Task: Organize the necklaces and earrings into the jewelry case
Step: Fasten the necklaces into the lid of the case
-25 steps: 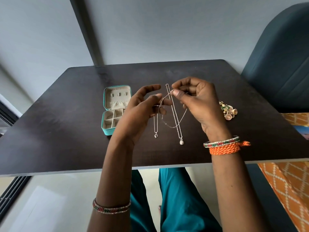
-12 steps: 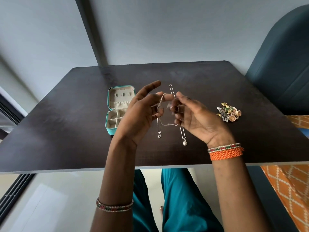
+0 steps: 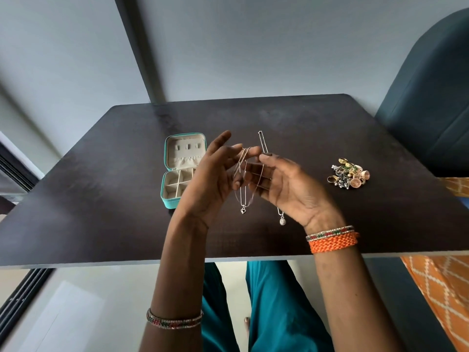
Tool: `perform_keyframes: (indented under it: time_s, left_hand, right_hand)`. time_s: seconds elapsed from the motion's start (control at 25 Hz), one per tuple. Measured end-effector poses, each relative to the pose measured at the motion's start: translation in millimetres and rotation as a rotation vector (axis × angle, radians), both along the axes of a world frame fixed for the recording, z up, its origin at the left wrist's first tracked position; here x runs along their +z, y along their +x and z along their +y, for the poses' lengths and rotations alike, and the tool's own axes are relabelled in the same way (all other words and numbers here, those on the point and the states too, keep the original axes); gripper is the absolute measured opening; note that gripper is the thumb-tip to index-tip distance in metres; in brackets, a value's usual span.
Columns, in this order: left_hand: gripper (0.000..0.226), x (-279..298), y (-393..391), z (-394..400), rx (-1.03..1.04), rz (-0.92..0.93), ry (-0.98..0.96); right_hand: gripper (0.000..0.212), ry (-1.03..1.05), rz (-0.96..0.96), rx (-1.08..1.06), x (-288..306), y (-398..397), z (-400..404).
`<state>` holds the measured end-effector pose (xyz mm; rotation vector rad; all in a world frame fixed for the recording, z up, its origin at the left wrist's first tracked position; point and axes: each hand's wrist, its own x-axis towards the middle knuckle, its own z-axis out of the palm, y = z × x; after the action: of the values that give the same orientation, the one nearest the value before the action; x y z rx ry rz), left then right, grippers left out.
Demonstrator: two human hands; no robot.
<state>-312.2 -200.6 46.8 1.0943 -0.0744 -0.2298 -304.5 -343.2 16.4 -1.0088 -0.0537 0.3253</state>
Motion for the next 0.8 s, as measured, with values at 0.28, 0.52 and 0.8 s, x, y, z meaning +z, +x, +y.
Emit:
perform_keyframes:
  time_s: [0.28,0.52,0.8]
  left_hand:
    - [0.039,-9.8,6.9,8.6,0.002,0.022,-0.03]
    - [0.014,-16.7,13.0,22.1,0.136,0.165,-0.24]
    - [0.026,-22.0,11.5,3.8,0.21,0.082,-0.387]
  right_hand:
    - [0.016,0.011,0.067,-0.086,-1.9,4.5,-6.0]
    - [0.024,-0.089,-0.005,-0.215,-0.9,3.8,-13.1]
    - [0.024,-0.548,-0.17,-0.412,-6.8,7.3,2.3]
